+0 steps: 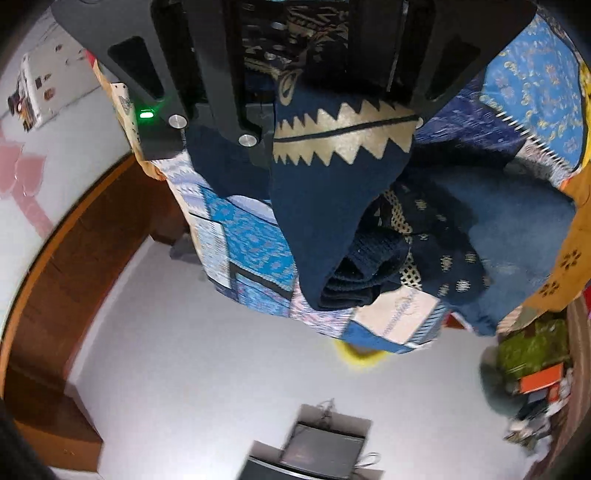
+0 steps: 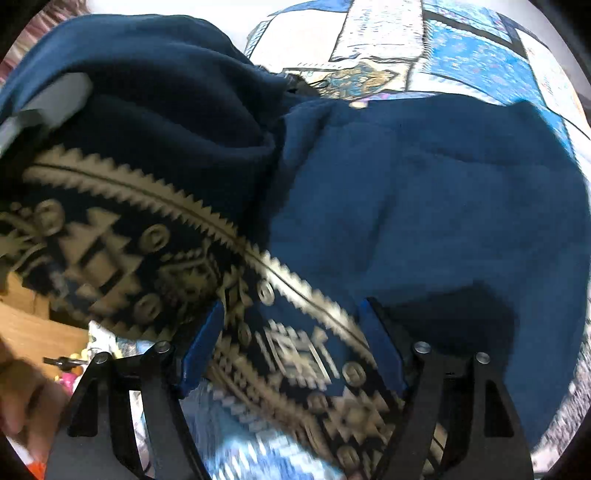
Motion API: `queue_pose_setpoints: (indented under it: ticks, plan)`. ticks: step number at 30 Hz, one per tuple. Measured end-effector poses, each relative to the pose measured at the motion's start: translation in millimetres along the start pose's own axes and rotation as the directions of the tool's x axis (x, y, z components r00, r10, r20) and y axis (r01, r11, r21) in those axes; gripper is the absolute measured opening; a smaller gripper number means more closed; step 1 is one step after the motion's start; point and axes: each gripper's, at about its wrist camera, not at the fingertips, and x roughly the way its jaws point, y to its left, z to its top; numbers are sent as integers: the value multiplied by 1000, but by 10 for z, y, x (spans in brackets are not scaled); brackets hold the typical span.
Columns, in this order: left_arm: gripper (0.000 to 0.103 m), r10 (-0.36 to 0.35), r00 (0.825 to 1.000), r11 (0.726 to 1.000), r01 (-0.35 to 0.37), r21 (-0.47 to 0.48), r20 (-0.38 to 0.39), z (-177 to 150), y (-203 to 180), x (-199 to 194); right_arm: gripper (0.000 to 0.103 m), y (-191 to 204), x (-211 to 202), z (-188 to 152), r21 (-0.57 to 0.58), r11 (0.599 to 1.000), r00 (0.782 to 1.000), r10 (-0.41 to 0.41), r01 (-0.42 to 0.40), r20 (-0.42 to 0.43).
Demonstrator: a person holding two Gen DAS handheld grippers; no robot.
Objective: Fold large clothes
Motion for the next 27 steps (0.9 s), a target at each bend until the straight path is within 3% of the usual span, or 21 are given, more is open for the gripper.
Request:
queue_pose_setpoints:
  ticks: [3, 8, 11, 15, 17, 21, 23, 27]
  plan:
    - [9, -43, 999, 998, 44, 54, -22, -54, -277, 94, 73, -233, -390, -147, 35, 998, 994, -63, 60, 88]
    - [10, -109, 987, 966, 133, 223, -118, -387, -908, 336, 73, -749, -1058, -451, 147, 975, 958, -196, 168, 207]
    - [10, -126, 956, 932, 206, 299, -265, -751, -1176, 648, 74, -1025, -1377, -674, 228, 937, 919, -316, 264, 237]
    - [11, -70, 900, 908, 236, 347, -430, -1231, -1209, 1031, 74, -1222, -1513, -835, 311, 912, 911, -345, 268, 226]
    - [15, -47, 905, 891, 230, 391, -423, -1305, -1226, 1011, 74, -1250, -1531, -935, 328, 908, 913, -343, 263, 219]
    - [48, -67, 893, 881, 262, 394, -445, -1222, -1228, 860, 74, -1148, -1525, -958, 296, 918, 917, -333, 263, 219]
    - [55, -77, 895, 874, 273, 403, -439, -1210, -1250, 733, 73, -1049, -1512, -902, 264, 930, 918, -320, 257, 233]
    - [65, -41, 924, 854, 229, 467, -379, -1182, -1190, 435, 73, -881, -1627, -879, 209, 952, 920, -278, 225, 276]
